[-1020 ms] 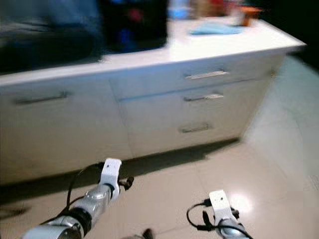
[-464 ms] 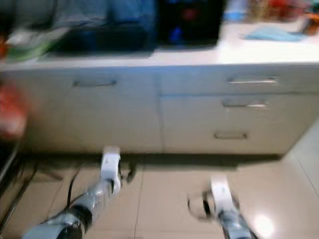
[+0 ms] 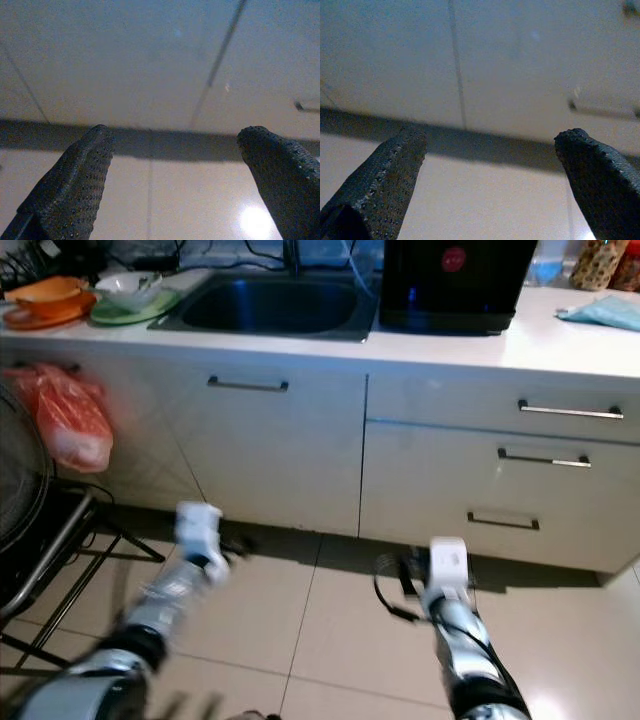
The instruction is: Kitchen organization
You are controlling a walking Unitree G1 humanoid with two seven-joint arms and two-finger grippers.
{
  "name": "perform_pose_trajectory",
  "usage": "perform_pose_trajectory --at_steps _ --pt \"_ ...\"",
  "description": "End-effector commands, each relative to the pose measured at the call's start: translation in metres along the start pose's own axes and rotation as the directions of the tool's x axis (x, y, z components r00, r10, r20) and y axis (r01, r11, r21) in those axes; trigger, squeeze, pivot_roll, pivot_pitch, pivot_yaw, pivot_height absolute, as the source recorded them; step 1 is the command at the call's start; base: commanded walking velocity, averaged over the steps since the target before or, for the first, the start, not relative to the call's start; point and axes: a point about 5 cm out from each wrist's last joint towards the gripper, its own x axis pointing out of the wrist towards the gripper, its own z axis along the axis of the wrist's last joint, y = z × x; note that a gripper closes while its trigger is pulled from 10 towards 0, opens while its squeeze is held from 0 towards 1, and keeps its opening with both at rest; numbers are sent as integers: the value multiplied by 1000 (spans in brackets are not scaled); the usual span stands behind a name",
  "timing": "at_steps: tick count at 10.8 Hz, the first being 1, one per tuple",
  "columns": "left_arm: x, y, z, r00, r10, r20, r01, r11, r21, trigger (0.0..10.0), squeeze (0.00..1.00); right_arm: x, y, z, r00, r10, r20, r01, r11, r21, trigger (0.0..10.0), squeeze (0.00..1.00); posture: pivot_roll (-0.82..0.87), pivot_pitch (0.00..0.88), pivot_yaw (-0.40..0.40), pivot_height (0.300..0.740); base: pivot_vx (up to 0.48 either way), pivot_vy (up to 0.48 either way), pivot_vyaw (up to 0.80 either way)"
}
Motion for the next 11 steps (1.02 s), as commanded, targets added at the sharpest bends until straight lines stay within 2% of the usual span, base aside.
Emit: perform_pose_trajectory --at_steps 1,2,3,4,5,7,8,9,10,11 --pt "0 0 18 996 -26 80 24 999 21 10000 0 2 -1 26 993 -6 118 5 1000 15 10000 0 -76 0 64 740 0 0 0" --pt "0 -3 31 989 -42 139 37 999 40 10000 0 -1 -1 47 979 -13 202 10 1000 17 10000 0 -76 0 64 740 0 0 0" --pt "-3 -15 47 971 -73 227 58 996 75 10000 0 -7 -3 69 952 -36 304 52 998 -44 10000 0 -73 0 63 740 0 0 0" --pt "-9 -23 54 956 -103 274 69 989 132 10000 0 -13 0 78 942 0 334 26 997 -73 10000 0 -73 0 63 740 0 0 0" --pt "-14 -28 56 946 -122 300 73 983 167 10000 0 -18 3 82 944 45 327 -26 998 -62 10000 0 -73 0 63 740 0 0 0" --pt "-34 -34 63 916 -148 372 67 973 222 10000 0 -30 3 91 939 30 343 -26 1000 -15 10000 0 -72 0 71 740 0 0 0" --pt "-41 -34 71 900 -148 409 51 970 238 10000 0 -32 3 95 936 12 352 0 999 -35 10000 0 -72 0 72 740 0 0 0" --pt "-46 -30 80 898 -106 427 19 979 203 10000 0 -35 6 99 932 12 363 -7 1000 -15 10000 0 -67 0 75 740 0 0 0" --pt "-49 -31 92 891 -88 445 21 988 155 10000 0 -40 8 106 926 -2 377 21 999 -45 10000 0 -65 0 81 740 0 0 0" --pt "-52 -34 99 887 -95 452 38 990 133 10000 0 -44 11 110 932 15 362 -1 999 -38 10000 0 -67 0 83 740 0 0 0"
